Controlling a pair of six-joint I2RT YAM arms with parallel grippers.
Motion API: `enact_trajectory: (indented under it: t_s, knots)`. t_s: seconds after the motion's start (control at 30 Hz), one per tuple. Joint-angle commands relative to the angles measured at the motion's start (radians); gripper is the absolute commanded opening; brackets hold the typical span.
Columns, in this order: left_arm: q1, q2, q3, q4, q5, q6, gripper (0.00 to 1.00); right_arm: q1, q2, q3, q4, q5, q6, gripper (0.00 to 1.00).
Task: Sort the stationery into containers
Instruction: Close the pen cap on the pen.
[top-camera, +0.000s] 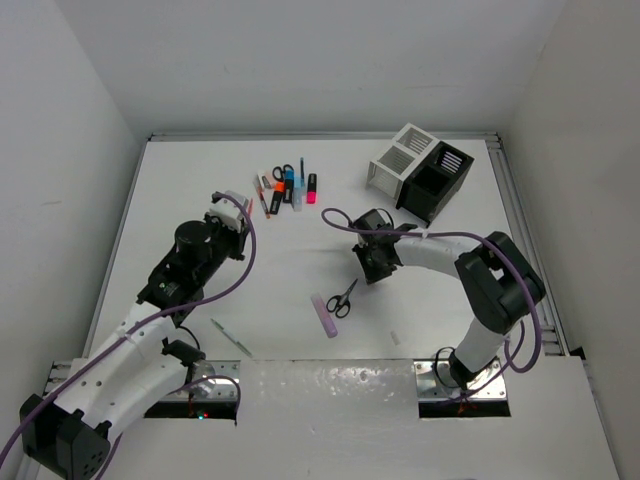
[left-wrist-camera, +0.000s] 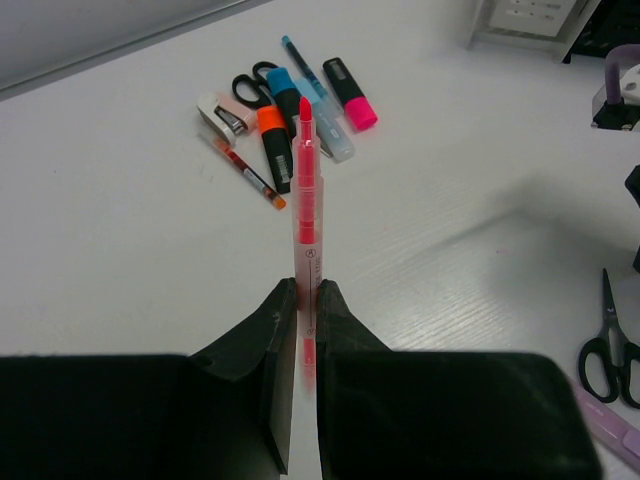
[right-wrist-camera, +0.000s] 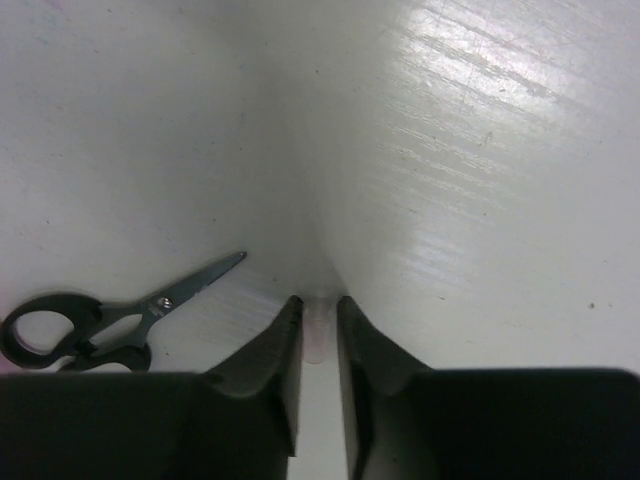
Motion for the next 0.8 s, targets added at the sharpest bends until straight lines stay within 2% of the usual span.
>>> enact_trajectory:
  t_s: [0.0, 0.1, 0.27, 0.43, 0.57, 0.6, 0.7, 0.77]
  knots:
    - [-0.005, -0.008, 0.013, 0.051, 0.003, -0.008, 0.0, 0.005, -0.001, -0.038, -0.014, 0.023, 0.025, 0.14]
    - [-0.005, -0.006, 0.013, 0.054, 0.008, -0.008, 0.0, 0.001, 0.008, -0.035, -0.012, 0.031, 0.024, 0.0]
    - [-0.009, -0.008, 0.02, 0.067, 0.043, -0.003, 0.0, -0.006, -0.033, 0.006, -0.034, 0.023, -0.002, 0.0]
    - [-0.014, -0.005, 0.036, 0.087, 0.164, 0.002, 0.0, -0.058, -0.222, 0.143, -0.022, -0.035, 0.001, 0.0]
    - [-0.008, 0.009, 0.052, 0.141, 0.23, -0.108, 0.0, -0.121, -0.358, 0.217, 0.142, -0.115, 0.048, 0.0]
    - [-0.009, 0.011, 0.054, 0.15, 0.29, -0.116, 0.0, -0.123, -0.375, 0.227, 0.229, -0.136, 0.058, 0.0]
    - [-0.019, 0.02, 0.054, 0.213, 0.391, -0.21, 0.0, -0.111, -0.392, 0.273, 0.371, -0.182, 0.105, 0.0]
    - [-0.023, 0.041, 0.059, 0.241, 0.404, -0.268, 0.0, -0.086, -0.38, 0.284, 0.448, -0.205, 0.15, 0.0]
